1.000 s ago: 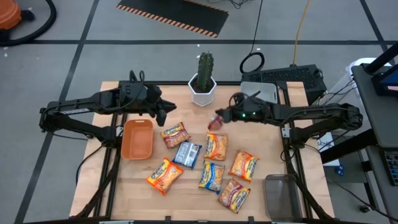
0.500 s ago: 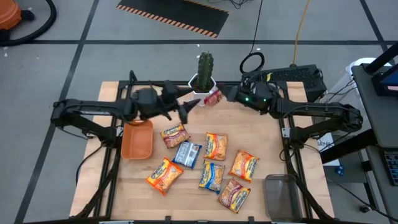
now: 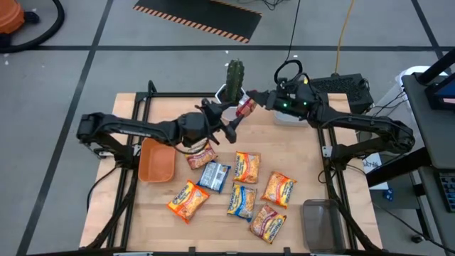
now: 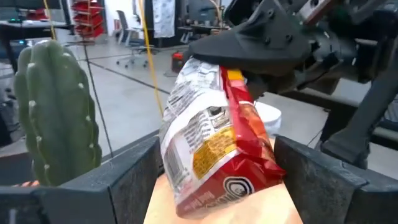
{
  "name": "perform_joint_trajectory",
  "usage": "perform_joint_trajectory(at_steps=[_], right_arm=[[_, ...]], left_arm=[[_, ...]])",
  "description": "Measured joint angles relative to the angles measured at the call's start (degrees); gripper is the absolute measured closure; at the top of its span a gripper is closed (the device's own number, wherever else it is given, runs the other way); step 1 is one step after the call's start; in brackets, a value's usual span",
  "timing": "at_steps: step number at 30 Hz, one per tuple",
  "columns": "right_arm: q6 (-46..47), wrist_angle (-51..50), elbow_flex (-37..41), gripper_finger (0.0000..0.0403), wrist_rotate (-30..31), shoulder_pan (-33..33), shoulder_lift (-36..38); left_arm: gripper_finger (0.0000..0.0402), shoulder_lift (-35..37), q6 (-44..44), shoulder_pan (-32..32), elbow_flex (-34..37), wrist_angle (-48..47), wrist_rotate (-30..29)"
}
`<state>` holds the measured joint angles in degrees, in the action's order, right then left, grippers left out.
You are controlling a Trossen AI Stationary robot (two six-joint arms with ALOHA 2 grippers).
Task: Sort Maruchan noodles
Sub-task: Put the top right red noodle pack into the orange bin
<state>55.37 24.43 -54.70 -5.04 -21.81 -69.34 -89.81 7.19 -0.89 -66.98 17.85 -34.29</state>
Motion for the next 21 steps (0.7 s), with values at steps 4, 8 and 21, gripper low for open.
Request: perform_joint_trajectory(at_steps=[4, 8, 21], right_arm=[[-0.1, 0.2, 0.0, 0.0403, -3.0, -0.9, 0.0], [0.9, 0.2, 0.0, 0.0403, -4.2, -1.7, 0.0], [0.5, -0.7, 0.0, 0.0403, -0.1, -0.6, 0.0]], left_arm=[[0.0082, -1.4, 1.5, -0.5, -0.1, -0.3, -1.7], [0.0082, -2.9, 4.0, -1.2, 0.0, 0.3, -1.8], [0.0082, -4.1, -1.3, -1.2, 0.0, 6.5, -1.2]])
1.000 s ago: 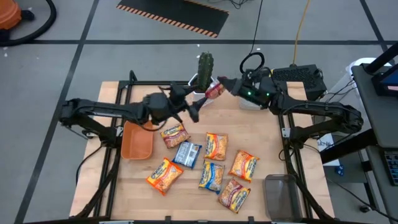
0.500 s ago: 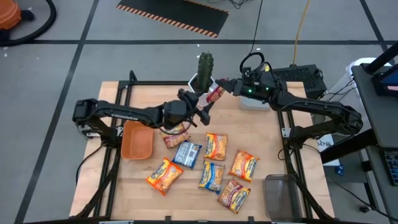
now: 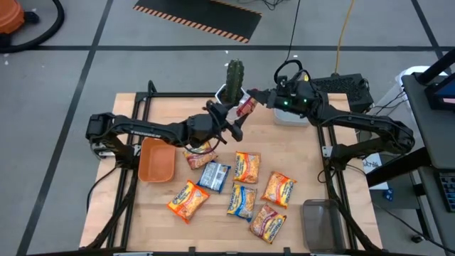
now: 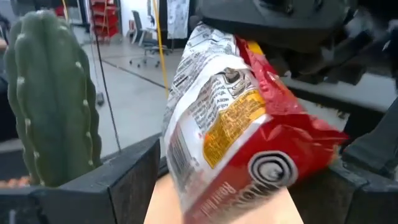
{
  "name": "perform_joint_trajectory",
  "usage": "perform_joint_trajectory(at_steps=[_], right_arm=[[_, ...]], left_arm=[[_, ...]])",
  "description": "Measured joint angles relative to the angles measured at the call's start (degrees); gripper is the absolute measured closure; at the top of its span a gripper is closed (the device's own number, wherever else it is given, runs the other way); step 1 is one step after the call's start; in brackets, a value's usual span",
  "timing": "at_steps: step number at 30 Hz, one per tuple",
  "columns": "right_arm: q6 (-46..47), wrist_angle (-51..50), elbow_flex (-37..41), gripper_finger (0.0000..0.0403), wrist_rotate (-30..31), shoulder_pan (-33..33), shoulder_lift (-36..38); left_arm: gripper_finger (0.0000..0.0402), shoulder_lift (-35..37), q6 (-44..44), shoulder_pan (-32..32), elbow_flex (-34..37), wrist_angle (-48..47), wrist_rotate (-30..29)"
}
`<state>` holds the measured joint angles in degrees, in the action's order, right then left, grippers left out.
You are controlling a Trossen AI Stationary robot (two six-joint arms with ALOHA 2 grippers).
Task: Sort Maruchan noodles
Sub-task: Put the top right red noodle pack into the orange bin
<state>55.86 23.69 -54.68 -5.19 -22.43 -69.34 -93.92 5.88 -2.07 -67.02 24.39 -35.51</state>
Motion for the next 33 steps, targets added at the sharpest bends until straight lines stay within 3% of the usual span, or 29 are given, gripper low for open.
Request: perform_joint_trajectory(at_steps=[7, 18, 25, 33], right_arm=[[3.1, 0.5, 0.0, 0.0403, 13.9, 5.9, -0.7], [1.8, 2.2, 0.1, 0.0403, 31.3, 14.6, -1.6], [1.3, 1.6, 0.1, 0.0392, 34.0, 16.4, -2.6], [-2.0, 2.0, 0.0, 0.0329, 38.3, 16.4, -2.5]], left_arm=[[0.0093, 0.1, -7.8, -0.6, 0.0, 1.2, 1.5], [0.0215, 1.7, -10.9, -2.5, 0.1, -0.2, 12.2], [0.0268, 4.4, -13.3, -3.3, 0.0, -5.7, 13.8], [0.0273, 8.7, -12.9, -4.9, 0.2, -16.1, 21.7]])
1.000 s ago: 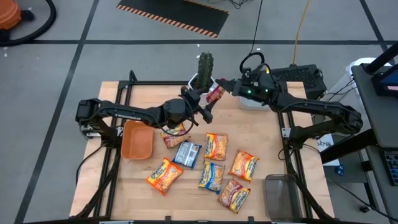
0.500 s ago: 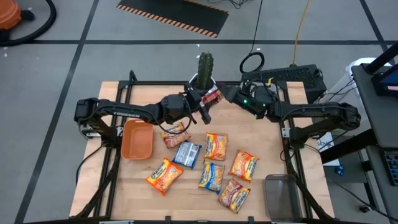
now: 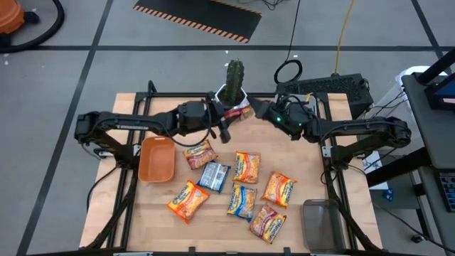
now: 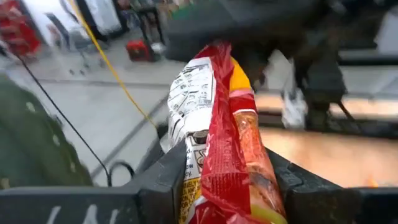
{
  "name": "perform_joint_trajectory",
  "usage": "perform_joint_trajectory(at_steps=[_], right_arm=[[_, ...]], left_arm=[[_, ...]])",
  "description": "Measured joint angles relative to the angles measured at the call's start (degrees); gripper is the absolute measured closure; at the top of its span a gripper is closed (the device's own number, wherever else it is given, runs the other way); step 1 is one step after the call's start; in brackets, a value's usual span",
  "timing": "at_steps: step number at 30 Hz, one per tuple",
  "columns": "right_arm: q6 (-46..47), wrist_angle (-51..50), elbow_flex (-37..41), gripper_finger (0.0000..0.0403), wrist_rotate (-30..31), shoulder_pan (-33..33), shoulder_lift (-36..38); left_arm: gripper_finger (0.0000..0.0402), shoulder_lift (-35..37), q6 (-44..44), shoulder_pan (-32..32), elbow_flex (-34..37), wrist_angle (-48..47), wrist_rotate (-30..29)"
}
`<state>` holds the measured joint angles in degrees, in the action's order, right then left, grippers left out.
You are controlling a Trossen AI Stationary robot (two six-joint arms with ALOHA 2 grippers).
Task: Sort Maruchan noodles
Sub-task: Put the top right red noodle pack into the orange bin
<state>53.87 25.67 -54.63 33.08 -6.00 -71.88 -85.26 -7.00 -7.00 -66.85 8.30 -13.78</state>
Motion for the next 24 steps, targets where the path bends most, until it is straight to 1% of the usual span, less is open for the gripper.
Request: perform_joint_trajectory(at_steps=[1, 4, 5, 8, 10, 16, 19, 22, 24], right_arm=[[-0.8, 0.0, 0.0, 0.0319, 0.3, 0.0, 0.3], [-2.9, 2.5, 0.0, 0.0292, 1.9, 0.0, 1.5], [-3.8, 2.9, -0.1, 0.0284, 2.1, -0.3, 2.0], [-6.5, 3.2, 0.0, 0.0266, 2.2, -0.6, 3.0], [-9.1, 2.6, 0.0, 0.0258, 2.2, -1.1, 4.2], [-13.0, 1.0, 0.0, 0.0255, 1.3, -3.5, 7.9], [-14.3, -1.5, 0.0, 0.0256, 0.9, -4.7, 10.2], [-14.7, -5.7, 0.0, 0.0256, -1.6, -6.4, 12.2], [-14.7, -9.1, 0.0, 0.0256, -3.6, -7.6, 13.2]], left_arm=[[0.0273, 0.3, 0.2, -0.1, -0.2, -0.3, 0.7], [0.0274, 2.9, 1.3, 0.0, 0.0, -6.9, 1.8], [0.0274, 3.3, 1.4, 0.0, -0.1, -6.9, 1.9], [0.0274, 5.3, 1.5, -0.1, -0.1, -12.4, 1.9], [0.0274, 6.4, 1.6, 0.0, -0.1, -13.4, 1.9], [0.0274, 10.0, 7.7, 0.0, -0.1, -20.7, 1.8], [0.0275, 11.9, 11.9, 0.3, -0.2, -22.3, 1.8], [0.0275, 13.8, 15.6, 1.0, -0.1, -25.4, 1.0], [0.0275, 15.4, 17.8, 1.6, -0.1, -29.6, -0.9]])
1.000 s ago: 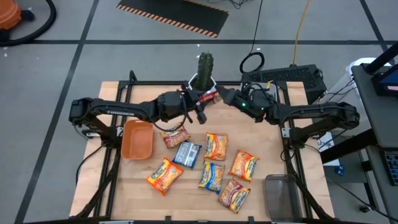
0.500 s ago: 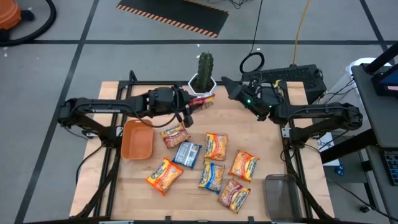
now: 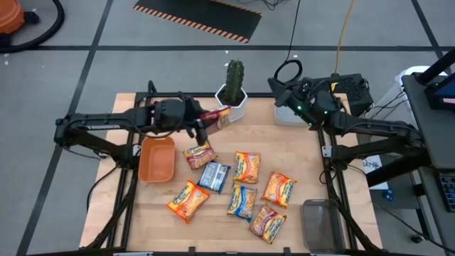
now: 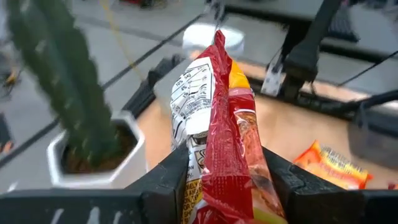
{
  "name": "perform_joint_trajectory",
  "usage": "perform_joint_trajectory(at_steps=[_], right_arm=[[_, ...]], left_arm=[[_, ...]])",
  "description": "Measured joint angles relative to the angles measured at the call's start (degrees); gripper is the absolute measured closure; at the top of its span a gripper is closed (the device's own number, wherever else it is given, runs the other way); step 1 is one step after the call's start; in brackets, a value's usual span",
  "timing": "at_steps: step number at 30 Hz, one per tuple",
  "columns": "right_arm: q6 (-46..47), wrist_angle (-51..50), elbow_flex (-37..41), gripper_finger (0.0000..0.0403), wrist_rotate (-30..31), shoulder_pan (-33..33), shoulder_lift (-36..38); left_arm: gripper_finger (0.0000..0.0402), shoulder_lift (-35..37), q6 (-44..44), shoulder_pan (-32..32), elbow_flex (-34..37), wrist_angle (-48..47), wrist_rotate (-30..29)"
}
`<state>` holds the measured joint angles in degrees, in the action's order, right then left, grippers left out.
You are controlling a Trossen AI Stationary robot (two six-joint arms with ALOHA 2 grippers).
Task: Sort Maruchan noodles
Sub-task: Put the top right red noodle pack into the orange bin
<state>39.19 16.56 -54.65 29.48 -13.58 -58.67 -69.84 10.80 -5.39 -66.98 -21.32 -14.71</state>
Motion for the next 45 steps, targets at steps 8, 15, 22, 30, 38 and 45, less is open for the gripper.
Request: perform_joint_trajectory(at_steps=[8, 15, 22, 30, 38, 45], right_arm=[[0.1, -12.5, 0.0, 0.0257, -16.3, -6.0, 0.9], [-2.1, -14.8, 0.0, 0.0257, -28.0, -7.9, 0.8], [-3.9, -19.5, 0.1, 0.0257, -27.9, -9.1, 0.7], [7.6, -19.5, 0.1, 0.0257, -27.6, -7.3, 0.6], [14.1, -19.4, 0.1, 0.0257, -19.9, -1.1, 0.6], [18.1, -18.3, 0.2, 0.0257, -12.1, 5.4, 0.6]], left_arm=[[0.0275, 6.7, 9.4, 1.3, 0.0, -16.4, -0.4], [0.0275, 13.5, 13.5, 1.8, 0.0, -30.7, 4.8], [0.0275, 21.1, 14.4, 1.7, 0.0, -43.1, 7.7], [0.0275, 30.6, 19.7, 1.7, 7.6, -47.6, 4.2], [0.0275, 36.4, 22.9, 1.7, 19.5, -43.6, 8.7], [0.0275, 36.4, 21.2, 1.7, 27.8, -40.1, 10.9]])
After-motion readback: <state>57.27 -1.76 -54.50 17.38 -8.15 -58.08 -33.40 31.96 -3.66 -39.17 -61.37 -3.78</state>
